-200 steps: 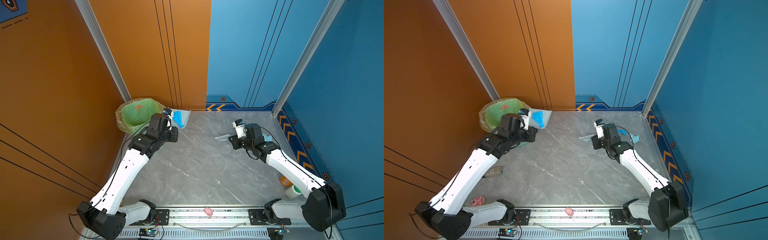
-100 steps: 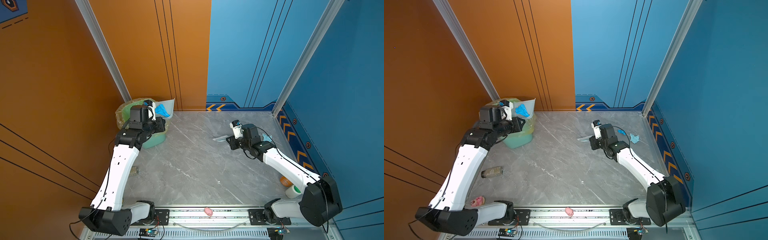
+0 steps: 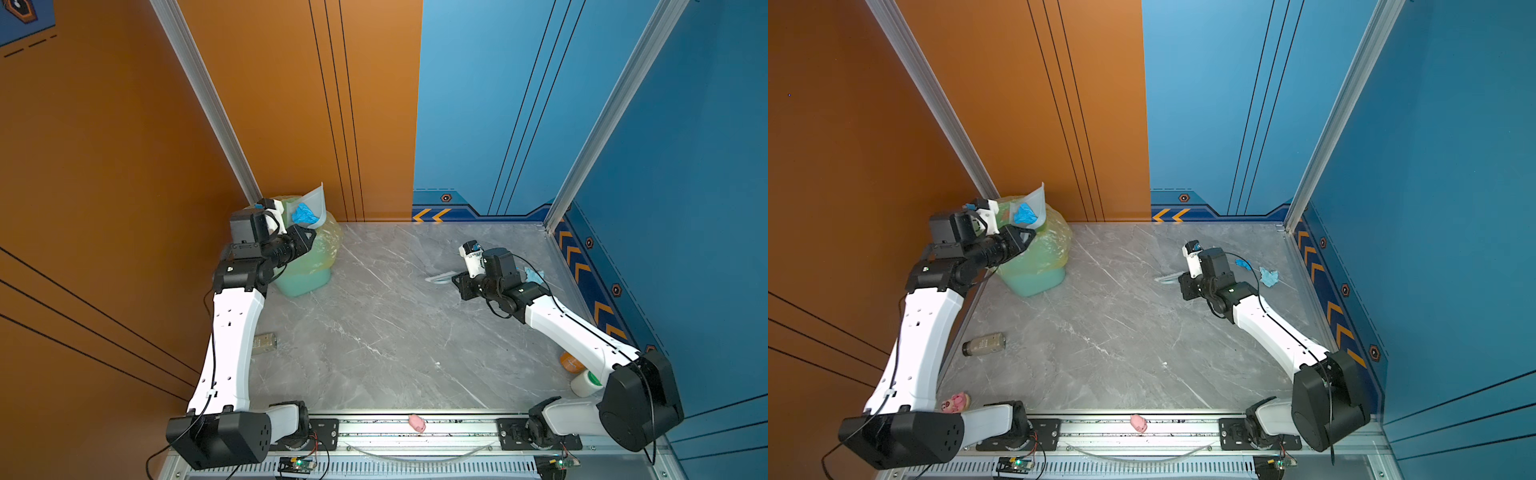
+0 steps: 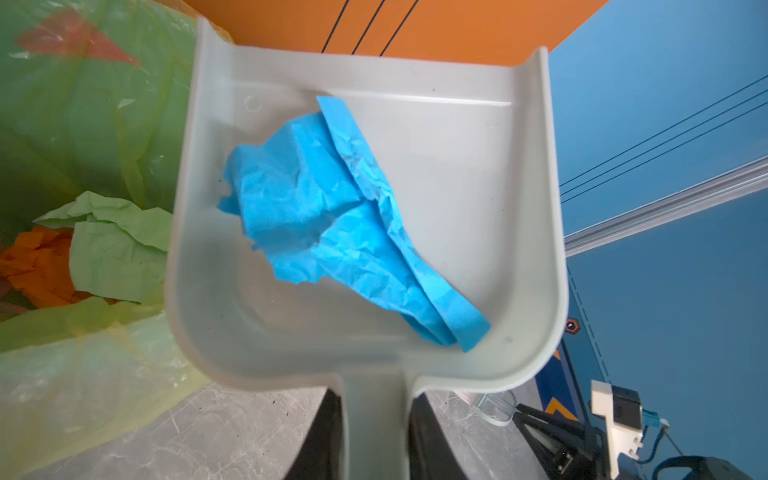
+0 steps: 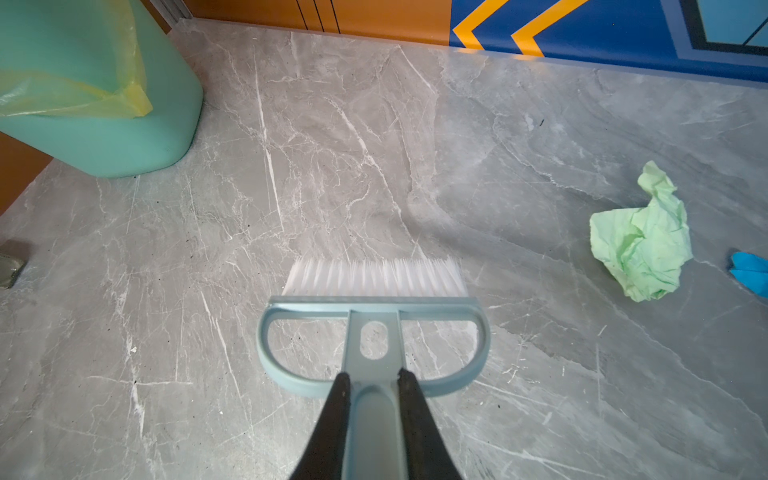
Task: Sweep away the paper scraps from the table
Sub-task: 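Raise the dustpan over the green bin with the left gripper and tip it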
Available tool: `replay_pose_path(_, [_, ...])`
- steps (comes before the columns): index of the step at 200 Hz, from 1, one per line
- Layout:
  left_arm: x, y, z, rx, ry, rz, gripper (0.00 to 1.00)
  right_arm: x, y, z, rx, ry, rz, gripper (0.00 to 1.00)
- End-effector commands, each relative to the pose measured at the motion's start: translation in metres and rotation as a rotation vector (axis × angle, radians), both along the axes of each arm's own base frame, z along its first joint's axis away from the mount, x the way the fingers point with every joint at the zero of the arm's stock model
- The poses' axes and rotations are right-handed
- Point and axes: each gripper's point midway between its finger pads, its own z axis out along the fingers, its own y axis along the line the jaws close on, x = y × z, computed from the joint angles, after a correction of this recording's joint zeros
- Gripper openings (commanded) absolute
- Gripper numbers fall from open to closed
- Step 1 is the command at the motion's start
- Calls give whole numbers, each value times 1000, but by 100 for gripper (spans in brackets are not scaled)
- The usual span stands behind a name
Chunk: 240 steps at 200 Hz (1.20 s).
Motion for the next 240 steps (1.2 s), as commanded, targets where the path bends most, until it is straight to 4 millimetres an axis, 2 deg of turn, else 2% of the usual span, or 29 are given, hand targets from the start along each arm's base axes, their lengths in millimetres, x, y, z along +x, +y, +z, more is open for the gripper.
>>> replay_pose_path(1, [7, -6, 12, -145, -49, -58, 0, 3, 0, -2, -10, -13, -6, 0])
replay_pose_path(111, [25, 13, 36, -558, -151, -63, 0, 4, 2, 0, -5, -20, -7, 0])
replay_pose_path(187, [25, 28, 74, -901, -292, -82, 0, 3, 2, 0, -8, -18, -5, 0])
replay_pose_path(191, [26, 30, 62, -919, -273, -67, 0, 2, 2, -1, -9, -18, -3, 0])
replay_pose_path(240, [24, 36, 68, -1050, -310, -76, 0, 1, 1, -1, -10, -19, -5, 0])
